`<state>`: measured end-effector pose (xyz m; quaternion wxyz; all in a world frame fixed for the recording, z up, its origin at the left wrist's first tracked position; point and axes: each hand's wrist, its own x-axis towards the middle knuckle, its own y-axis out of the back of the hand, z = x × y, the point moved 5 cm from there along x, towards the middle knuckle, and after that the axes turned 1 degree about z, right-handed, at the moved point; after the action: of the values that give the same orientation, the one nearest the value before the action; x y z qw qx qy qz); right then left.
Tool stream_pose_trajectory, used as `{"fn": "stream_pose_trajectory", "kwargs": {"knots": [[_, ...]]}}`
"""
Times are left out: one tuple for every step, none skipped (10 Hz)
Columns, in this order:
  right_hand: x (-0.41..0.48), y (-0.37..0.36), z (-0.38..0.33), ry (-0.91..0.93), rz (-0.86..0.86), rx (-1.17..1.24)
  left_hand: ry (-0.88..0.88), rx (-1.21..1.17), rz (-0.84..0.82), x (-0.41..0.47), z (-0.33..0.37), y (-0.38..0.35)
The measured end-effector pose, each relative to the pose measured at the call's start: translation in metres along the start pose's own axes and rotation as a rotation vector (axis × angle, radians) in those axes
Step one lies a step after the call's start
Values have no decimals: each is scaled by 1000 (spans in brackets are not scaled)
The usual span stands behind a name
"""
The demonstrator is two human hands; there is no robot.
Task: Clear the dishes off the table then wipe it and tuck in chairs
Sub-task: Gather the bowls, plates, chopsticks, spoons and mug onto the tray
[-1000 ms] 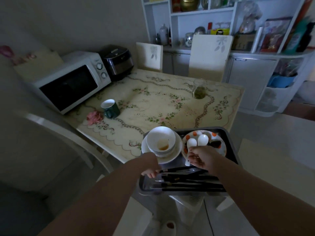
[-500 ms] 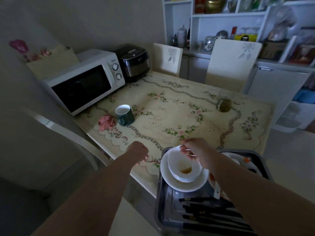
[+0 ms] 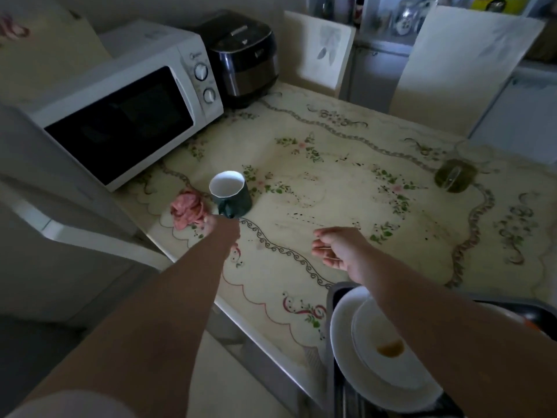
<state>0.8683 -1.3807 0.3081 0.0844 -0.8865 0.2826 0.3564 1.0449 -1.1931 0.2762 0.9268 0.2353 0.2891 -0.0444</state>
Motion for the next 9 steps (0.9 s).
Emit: {"fn": "stream_pose_trajectory", "kwargs": {"knots": [[13, -6, -1, -8, 5, -26, -31, 55, -51, 40, 6, -9], [21, -6, 1, -27, 22, -36, -17, 5, -58, 41, 9, -14], [24, -3, 2, -36, 31, -41, 9, -108, -45, 41, 11, -19], [25, 1, 3, -41, 37, -39, 38, -140, -21, 37, 6, -27], [22, 7, 3, -26, 34, -37, 41, -179, 6, 25, 1, -33], [17, 15, 2, -1, 37, -36, -3, -127, -65, 6, -3, -39], [5, 27, 4, 21, 36, -26, -80, -76, -155, -23, -1, -44], [-9, 41, 9, 41, 39, -16, -164, -24, -240, -61, 8, -49], [-33, 59, 16, 66, 46, 13, -222, 19, -311, -106, 15, -52]]}}
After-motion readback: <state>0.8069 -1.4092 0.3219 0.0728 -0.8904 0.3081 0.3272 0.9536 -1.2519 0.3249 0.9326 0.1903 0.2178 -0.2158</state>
